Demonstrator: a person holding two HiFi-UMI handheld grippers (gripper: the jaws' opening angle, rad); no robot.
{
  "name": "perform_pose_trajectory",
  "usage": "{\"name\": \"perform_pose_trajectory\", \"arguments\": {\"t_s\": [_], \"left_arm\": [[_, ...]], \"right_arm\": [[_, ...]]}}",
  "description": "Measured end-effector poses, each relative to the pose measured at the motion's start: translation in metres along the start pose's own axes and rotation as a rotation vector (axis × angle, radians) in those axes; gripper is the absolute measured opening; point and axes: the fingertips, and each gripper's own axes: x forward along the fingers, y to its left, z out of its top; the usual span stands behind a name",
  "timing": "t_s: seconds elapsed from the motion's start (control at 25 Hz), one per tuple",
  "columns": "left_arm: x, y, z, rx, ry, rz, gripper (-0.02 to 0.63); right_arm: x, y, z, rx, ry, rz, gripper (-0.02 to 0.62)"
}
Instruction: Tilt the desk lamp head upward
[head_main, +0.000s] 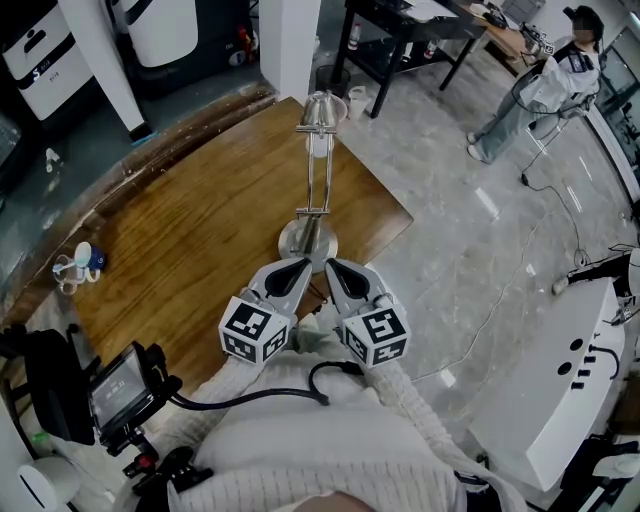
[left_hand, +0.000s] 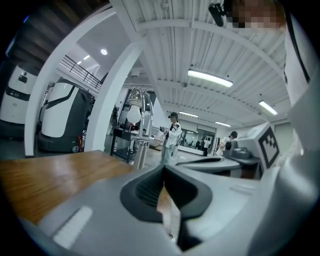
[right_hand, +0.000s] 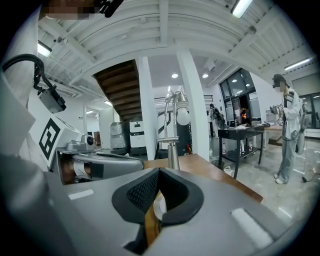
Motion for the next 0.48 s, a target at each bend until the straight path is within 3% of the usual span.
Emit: {"name": "perform_pose_trajectory", "arguments": {"t_s": [0.48], "left_arm": [[0.0018, -0.0044, -0.007, -0.036, 0.016, -0.012, 0.008]], "right_arm": [[0.0002, -0.001, -0.0032, 0.006, 0.035, 0.021, -0.002]]}}
